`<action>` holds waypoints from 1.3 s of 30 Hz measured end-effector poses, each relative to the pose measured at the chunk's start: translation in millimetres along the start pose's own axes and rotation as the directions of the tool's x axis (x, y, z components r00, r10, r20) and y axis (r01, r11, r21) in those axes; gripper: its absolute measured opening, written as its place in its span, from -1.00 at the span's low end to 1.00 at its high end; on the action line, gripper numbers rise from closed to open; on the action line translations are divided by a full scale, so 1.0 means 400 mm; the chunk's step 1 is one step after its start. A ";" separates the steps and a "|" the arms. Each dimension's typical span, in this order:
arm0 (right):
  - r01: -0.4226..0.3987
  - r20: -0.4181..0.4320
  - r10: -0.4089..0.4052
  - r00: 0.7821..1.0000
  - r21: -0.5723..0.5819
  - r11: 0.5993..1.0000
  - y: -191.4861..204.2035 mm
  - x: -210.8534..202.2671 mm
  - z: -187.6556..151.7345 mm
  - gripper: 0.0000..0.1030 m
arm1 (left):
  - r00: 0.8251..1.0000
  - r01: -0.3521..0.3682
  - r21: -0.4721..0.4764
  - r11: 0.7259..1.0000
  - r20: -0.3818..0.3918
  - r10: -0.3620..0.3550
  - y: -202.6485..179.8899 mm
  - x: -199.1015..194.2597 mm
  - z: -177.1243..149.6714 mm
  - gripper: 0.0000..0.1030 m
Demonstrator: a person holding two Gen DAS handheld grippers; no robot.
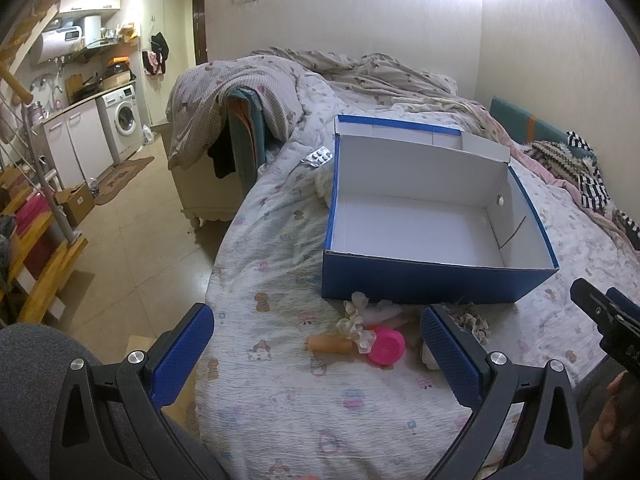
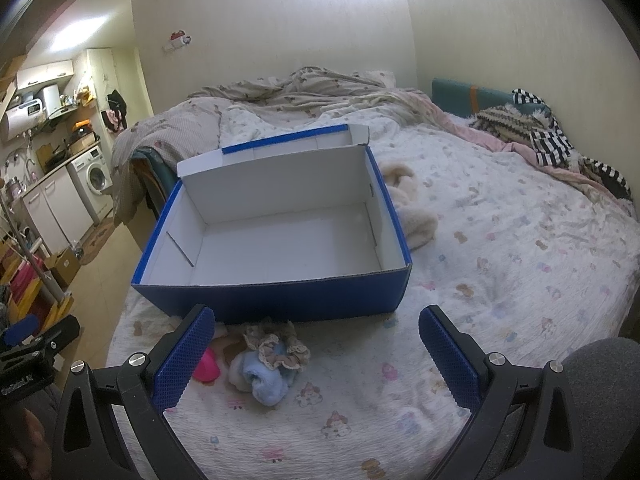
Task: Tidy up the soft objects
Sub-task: 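Reach the right gripper down and grasp the beige lace scrunchie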
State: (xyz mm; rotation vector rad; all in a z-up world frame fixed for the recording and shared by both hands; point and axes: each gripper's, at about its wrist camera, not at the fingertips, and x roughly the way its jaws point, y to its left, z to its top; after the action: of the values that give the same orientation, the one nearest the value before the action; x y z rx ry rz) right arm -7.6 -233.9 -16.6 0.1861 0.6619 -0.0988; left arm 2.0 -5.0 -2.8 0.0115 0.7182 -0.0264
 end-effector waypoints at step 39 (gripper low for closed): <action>-0.156 -0.481 0.226 0.847 0.182 0.971 -0.048 0.317 0.011 1.00 | 0.712 -0.004 -0.343 0.939 -0.661 -0.238 0.109 0.536 -0.059 -0.58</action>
State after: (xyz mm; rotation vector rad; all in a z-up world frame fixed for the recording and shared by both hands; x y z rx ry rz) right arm 91.5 -257.8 -94.4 0.4184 1.1538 0.1035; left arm 149.1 34.7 -161.6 -0.3621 1.4861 -0.0290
